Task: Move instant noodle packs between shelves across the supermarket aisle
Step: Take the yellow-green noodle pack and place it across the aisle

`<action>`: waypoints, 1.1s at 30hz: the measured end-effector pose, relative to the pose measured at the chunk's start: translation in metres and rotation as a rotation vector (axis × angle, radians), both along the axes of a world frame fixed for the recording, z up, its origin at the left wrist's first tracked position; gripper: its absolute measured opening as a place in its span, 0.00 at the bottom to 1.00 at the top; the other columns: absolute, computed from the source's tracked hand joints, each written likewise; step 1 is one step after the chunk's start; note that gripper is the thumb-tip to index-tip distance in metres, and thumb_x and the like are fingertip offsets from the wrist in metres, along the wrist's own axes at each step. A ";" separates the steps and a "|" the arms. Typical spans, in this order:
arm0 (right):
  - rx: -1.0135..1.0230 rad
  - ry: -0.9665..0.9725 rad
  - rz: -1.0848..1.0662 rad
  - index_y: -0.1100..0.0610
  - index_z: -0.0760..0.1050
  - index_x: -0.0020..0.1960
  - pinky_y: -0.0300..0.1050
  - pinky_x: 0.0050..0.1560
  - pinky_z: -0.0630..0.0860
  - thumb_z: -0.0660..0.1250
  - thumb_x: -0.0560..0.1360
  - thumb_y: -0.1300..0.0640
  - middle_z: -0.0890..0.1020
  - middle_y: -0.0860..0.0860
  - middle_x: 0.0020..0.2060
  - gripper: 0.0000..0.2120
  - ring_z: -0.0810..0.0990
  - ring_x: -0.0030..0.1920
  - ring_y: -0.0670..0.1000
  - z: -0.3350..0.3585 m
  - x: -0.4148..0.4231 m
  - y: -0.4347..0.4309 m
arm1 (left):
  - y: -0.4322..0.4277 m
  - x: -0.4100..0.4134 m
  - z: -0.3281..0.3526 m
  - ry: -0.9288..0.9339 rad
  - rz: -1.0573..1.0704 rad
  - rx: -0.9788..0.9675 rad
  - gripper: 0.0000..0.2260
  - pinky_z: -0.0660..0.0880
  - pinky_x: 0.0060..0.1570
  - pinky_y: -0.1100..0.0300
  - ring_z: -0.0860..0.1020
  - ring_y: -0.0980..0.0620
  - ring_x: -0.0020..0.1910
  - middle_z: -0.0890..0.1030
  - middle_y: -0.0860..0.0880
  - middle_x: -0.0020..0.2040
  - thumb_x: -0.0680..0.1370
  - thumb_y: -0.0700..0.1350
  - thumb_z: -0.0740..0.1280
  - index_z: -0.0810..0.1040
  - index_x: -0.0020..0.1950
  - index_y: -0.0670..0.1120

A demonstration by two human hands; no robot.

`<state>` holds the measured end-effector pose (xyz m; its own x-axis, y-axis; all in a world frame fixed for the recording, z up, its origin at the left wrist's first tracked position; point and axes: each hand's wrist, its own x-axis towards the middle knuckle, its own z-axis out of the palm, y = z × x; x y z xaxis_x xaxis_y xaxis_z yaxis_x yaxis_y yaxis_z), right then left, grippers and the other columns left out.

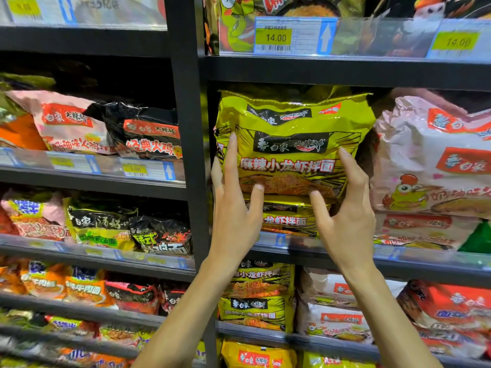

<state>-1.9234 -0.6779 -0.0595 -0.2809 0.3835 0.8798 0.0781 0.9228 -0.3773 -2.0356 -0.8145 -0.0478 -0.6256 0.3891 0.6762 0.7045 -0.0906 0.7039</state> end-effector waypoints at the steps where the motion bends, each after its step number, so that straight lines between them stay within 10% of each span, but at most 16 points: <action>1: 0.002 -0.010 -0.012 0.48 0.56 0.77 0.36 0.58 0.68 0.71 0.77 0.61 0.68 0.52 0.75 0.36 0.68 0.74 0.50 0.001 0.002 -0.002 | -0.002 0.001 0.000 -0.001 -0.007 -0.005 0.36 0.47 0.70 0.72 0.40 0.60 0.82 0.46 0.59 0.84 0.84 0.41 0.63 0.45 0.82 0.64; 5: 0.026 -0.073 -0.040 0.49 0.58 0.79 0.41 0.52 0.72 0.70 0.78 0.56 0.68 0.48 0.75 0.34 0.70 0.72 0.49 0.003 0.016 -0.005 | -0.008 0.004 0.004 -0.009 -0.032 -0.024 0.37 0.47 0.72 0.62 0.40 0.60 0.82 0.47 0.60 0.84 0.83 0.43 0.65 0.45 0.82 0.63; 12: 0.011 -0.179 -0.046 0.43 0.56 0.78 0.46 0.41 0.75 0.69 0.79 0.53 0.69 0.43 0.72 0.34 0.80 0.57 0.52 0.007 0.035 -0.011 | -0.025 0.011 0.001 -0.010 -0.036 -0.078 0.41 0.50 0.57 0.89 0.40 0.60 0.82 0.45 0.55 0.85 0.81 0.44 0.69 0.45 0.83 0.62; 25: -0.017 -0.376 -0.121 0.42 0.54 0.80 0.47 0.40 0.74 0.68 0.79 0.51 0.67 0.45 0.72 0.35 0.77 0.62 0.50 0.022 0.060 -0.031 | -0.063 0.020 -0.001 0.134 -0.052 -0.247 0.37 0.48 0.56 0.90 0.40 0.84 0.69 0.42 0.60 0.83 0.81 0.52 0.69 0.49 0.82 0.62; 33: -0.007 -0.532 -0.186 0.46 0.61 0.78 0.50 0.46 0.78 0.65 0.80 0.48 0.71 0.45 0.69 0.28 0.73 0.66 0.49 0.021 0.088 -0.039 | -0.079 0.031 0.012 0.131 -0.031 -0.494 0.29 0.66 0.70 0.47 0.52 0.52 0.82 0.46 0.59 0.83 0.81 0.55 0.67 0.59 0.79 0.63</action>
<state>-1.8357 -0.7164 -0.0385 -0.6125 0.4739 0.6326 0.4203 0.8731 -0.2471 -2.0050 -0.8934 -0.0359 -0.5312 0.6990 0.4788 0.7918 0.2085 0.5741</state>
